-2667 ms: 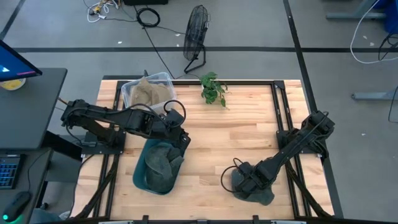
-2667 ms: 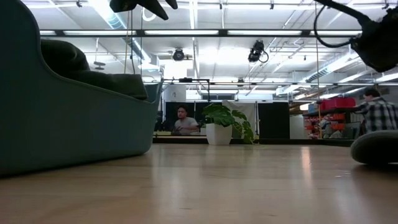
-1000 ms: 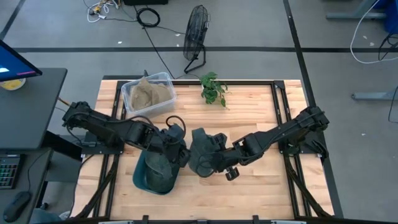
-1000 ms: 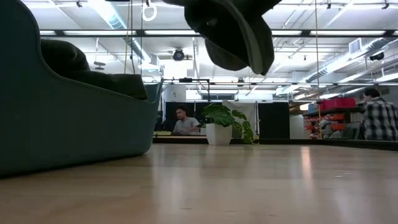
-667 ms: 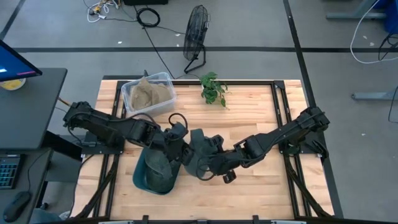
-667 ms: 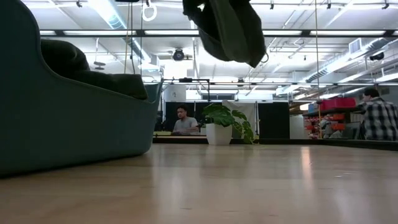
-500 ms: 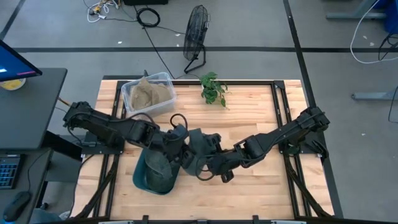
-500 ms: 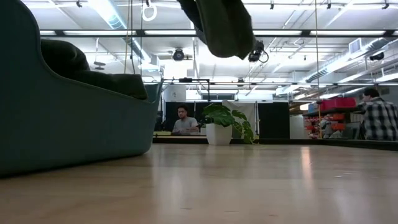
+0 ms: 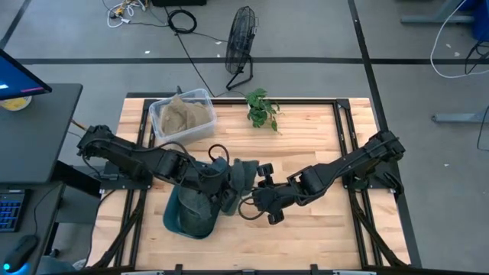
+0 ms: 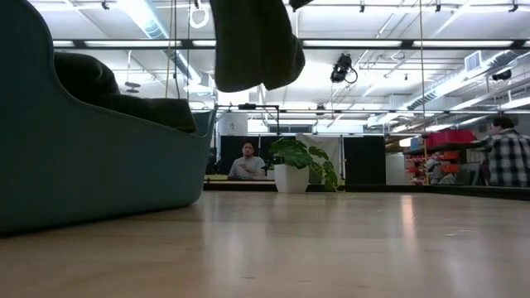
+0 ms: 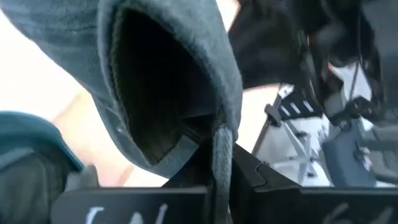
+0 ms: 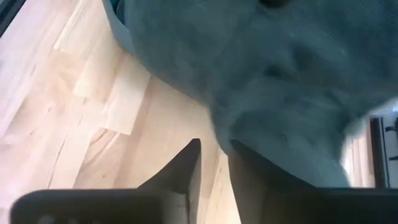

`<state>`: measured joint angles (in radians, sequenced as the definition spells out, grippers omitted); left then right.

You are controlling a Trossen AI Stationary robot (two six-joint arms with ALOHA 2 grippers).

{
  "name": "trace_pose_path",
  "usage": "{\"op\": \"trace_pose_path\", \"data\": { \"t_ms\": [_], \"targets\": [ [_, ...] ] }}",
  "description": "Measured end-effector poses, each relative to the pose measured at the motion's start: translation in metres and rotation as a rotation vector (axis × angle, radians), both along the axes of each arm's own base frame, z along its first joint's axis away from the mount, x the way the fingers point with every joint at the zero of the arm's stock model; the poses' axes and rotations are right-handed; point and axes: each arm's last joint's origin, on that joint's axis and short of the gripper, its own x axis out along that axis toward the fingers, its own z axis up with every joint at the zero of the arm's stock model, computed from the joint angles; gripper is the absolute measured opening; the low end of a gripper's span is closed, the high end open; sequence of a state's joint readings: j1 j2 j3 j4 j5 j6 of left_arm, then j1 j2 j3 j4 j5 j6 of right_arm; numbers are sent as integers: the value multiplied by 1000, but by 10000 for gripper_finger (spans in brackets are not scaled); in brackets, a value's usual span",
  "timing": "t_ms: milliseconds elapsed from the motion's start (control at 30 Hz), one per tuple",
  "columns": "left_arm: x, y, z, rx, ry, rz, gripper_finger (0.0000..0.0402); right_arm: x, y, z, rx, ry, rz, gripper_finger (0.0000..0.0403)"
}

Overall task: Pick & Place hat
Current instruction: Put the gray cap into the blue bin

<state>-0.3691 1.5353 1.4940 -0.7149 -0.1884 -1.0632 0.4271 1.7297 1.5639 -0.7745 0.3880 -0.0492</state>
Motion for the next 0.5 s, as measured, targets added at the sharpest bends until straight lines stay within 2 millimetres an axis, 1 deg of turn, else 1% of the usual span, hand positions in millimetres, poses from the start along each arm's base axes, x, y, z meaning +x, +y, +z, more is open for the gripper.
{"op": "trace_pose_path", "data": {
  "t_ms": [100, 233, 400, 500],
  "targets": [
    [-7, -1, 4, -41, 18, -5, 14, -3, -1, 3, 28, -2, -34, 103],
    [-26, -1, 16, -94, 26, 27, 12, -7, -3, 2, 30, 28, -58, 126],
    [-60, 0, 31, -121, 53, 78, 14, -9, -4, 0, 19, 62, -56, 141],
    [-76, -1, 30, -61, 116, 95, 13, -9, -4, 1, 20, 62, -55, 143]
  ]
}}
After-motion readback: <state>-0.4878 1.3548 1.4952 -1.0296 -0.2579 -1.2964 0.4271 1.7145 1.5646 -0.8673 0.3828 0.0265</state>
